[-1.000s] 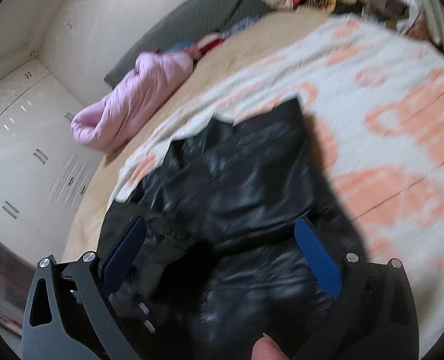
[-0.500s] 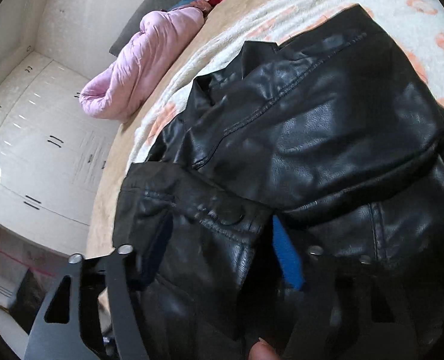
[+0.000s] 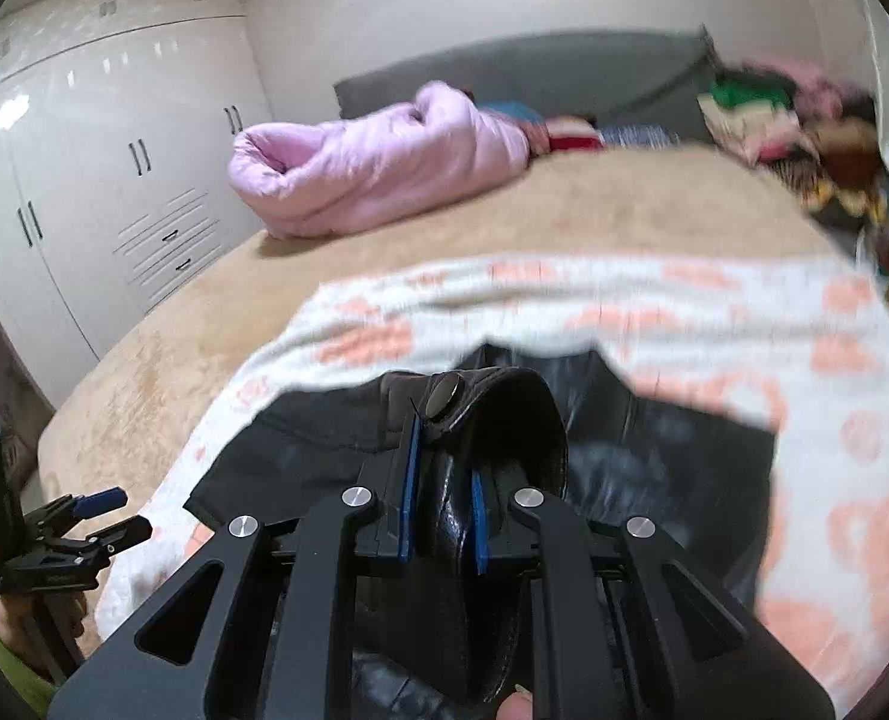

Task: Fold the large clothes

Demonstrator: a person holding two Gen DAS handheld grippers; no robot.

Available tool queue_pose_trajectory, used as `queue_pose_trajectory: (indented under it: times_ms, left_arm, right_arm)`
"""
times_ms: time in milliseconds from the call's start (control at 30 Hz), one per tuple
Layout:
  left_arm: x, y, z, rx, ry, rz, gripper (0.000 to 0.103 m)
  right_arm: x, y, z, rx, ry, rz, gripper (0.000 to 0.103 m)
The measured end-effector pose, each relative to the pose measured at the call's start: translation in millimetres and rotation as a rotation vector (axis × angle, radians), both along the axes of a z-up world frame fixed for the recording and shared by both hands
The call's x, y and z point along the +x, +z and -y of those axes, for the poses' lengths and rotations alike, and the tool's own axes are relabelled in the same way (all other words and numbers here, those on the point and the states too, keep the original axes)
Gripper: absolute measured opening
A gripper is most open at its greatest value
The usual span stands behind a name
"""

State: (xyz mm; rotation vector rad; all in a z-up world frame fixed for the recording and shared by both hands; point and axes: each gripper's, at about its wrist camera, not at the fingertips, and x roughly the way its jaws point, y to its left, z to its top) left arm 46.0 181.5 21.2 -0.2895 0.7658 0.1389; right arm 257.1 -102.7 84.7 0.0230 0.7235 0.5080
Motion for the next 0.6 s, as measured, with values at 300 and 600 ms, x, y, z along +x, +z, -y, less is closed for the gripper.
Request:
queue_pose_trajectory:
  times_ms: [300, 600]
  left_arm:
    - [6, 3, -14, -0.025, 0.018, -0.002, 0.087]
    - [55, 3, 0, -0.088, -0.039, -0.029, 0.087]
  right_arm:
    - [9, 41, 40, -0.120, -0.015, 0.143, 0.013]
    - [11, -11, 60, -0.169, -0.047, 0.060, 0.013]
